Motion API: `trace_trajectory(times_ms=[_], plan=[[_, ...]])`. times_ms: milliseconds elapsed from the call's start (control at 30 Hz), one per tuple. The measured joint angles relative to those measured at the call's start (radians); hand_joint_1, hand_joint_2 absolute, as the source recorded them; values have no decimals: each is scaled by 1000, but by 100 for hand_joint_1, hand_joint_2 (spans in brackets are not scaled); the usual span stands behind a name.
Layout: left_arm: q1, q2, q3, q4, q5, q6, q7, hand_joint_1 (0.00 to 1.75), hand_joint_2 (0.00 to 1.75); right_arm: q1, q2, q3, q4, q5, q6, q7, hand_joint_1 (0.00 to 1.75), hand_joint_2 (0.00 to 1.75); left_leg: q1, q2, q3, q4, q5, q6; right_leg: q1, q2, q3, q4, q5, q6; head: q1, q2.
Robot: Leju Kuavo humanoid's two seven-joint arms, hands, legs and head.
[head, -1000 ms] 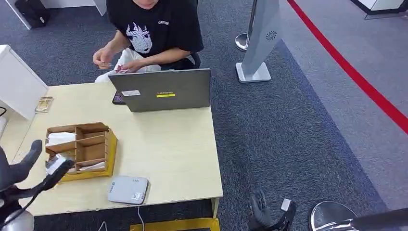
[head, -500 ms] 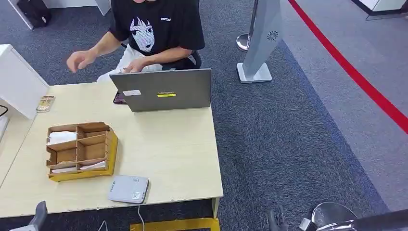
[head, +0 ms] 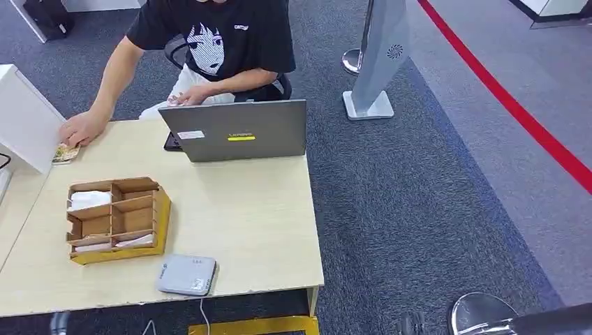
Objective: Pass the card to the sensor for recognition and then transmit it.
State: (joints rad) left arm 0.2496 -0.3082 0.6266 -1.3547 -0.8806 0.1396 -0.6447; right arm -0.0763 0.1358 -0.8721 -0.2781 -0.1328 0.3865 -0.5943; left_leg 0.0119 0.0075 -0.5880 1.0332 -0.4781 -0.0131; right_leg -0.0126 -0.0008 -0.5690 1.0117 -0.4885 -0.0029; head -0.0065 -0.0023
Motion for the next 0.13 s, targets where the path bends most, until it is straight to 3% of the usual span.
trace_trajectory(times_ms=[133], plan=[[-116, 43, 208, 350, -25, -8, 16, 0, 175, 10, -2, -62, 3, -46, 16, 76, 0, 175, 0, -3, -1, 0, 0, 0, 0, -4, 1, 0, -1, -1, 0, 0]])
